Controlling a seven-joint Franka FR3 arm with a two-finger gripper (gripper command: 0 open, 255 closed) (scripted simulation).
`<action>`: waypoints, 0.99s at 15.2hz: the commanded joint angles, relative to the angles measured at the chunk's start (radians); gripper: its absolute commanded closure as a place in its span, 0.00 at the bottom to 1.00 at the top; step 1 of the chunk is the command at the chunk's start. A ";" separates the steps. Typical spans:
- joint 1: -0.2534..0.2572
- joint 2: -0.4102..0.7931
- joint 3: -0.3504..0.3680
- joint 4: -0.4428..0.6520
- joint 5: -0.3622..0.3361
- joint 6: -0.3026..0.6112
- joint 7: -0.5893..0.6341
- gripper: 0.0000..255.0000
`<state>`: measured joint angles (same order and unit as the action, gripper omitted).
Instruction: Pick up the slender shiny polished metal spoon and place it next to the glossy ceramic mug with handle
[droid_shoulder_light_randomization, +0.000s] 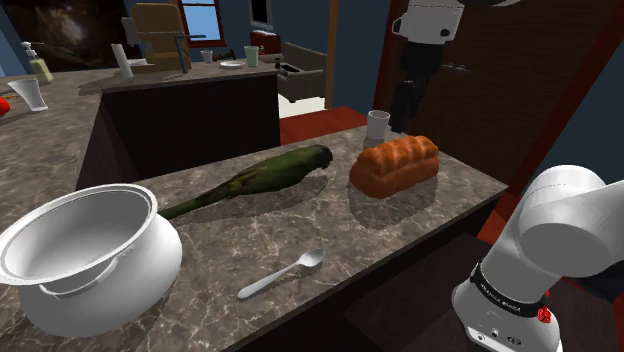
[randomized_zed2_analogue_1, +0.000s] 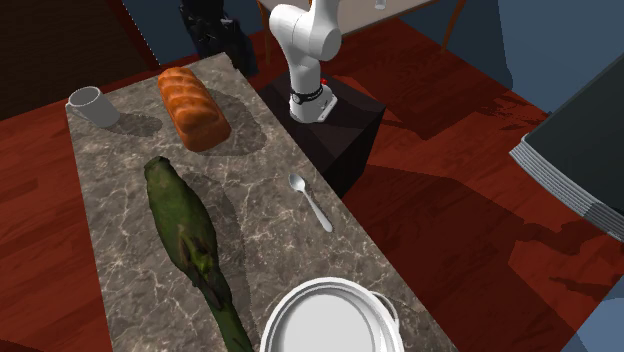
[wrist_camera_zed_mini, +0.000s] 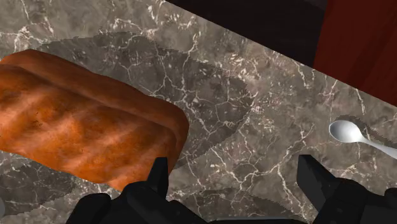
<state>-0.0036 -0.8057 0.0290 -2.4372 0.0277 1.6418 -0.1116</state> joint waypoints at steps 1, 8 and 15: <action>0.000 0.000 0.000 0.000 0.000 0.000 0.000 0.00; 0.108 0.116 0.031 -0.081 0.073 0.225 -0.107 0.00; 0.222 0.267 0.068 -0.118 0.152 0.441 -0.228 0.00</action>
<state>0.2000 -0.5560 0.0905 -2.5499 0.1666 2.0546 -0.3223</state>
